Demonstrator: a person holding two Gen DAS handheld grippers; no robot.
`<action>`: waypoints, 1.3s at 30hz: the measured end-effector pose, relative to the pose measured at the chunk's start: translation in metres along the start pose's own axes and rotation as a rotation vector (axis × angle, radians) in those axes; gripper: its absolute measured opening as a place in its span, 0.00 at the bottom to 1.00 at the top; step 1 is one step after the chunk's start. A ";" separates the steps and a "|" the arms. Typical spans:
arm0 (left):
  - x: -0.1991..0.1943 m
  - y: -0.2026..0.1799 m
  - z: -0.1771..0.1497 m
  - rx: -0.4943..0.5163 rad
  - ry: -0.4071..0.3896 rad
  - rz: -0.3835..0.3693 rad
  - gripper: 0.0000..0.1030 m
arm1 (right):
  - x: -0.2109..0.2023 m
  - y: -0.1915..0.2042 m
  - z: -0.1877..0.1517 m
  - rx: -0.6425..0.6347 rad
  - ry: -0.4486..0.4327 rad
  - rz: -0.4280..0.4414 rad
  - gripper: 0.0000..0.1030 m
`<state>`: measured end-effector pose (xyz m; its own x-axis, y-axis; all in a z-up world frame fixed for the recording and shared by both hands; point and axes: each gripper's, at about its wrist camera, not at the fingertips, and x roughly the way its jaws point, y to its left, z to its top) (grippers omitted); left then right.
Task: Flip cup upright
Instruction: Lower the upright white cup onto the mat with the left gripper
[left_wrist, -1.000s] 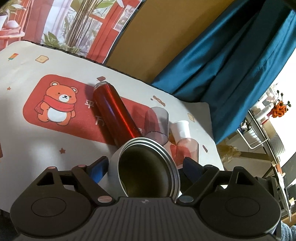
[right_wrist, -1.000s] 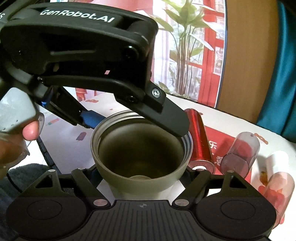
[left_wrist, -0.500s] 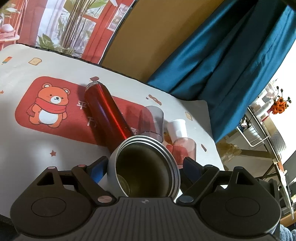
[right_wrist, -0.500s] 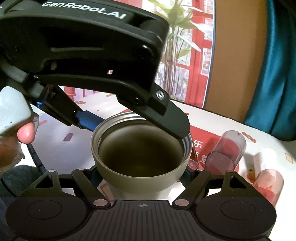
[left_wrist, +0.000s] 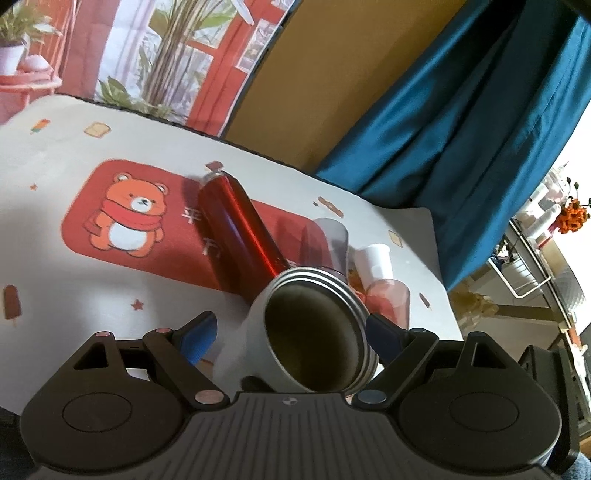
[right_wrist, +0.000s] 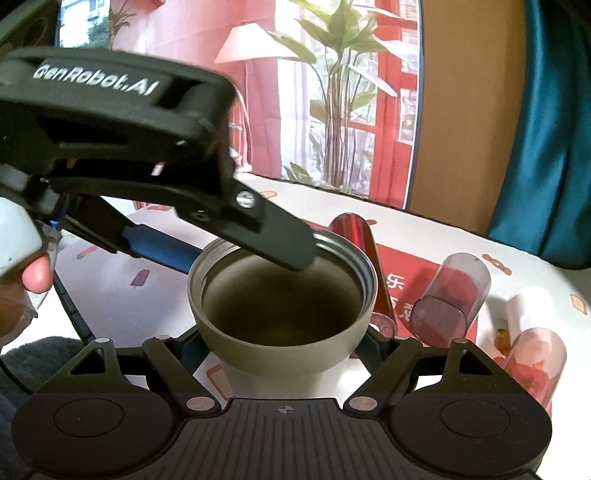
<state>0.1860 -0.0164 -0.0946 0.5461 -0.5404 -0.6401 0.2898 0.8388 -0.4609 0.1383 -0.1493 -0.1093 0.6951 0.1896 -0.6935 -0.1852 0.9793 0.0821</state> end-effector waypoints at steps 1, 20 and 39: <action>-0.003 -0.001 0.000 0.009 -0.007 0.008 0.86 | -0.001 -0.001 0.001 0.003 -0.001 0.001 0.78; -0.031 -0.017 -0.019 0.125 -0.048 0.046 0.87 | -0.016 -0.002 0.000 0.018 -0.018 -0.016 0.83; -0.089 -0.014 -0.022 0.154 -0.128 0.258 1.00 | -0.069 0.002 0.014 0.073 0.071 -0.032 1.00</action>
<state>0.1158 0.0186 -0.0450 0.7083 -0.3039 -0.6372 0.2387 0.9525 -0.1889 0.0996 -0.1593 -0.0508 0.6481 0.1548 -0.7456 -0.1106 0.9879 0.1090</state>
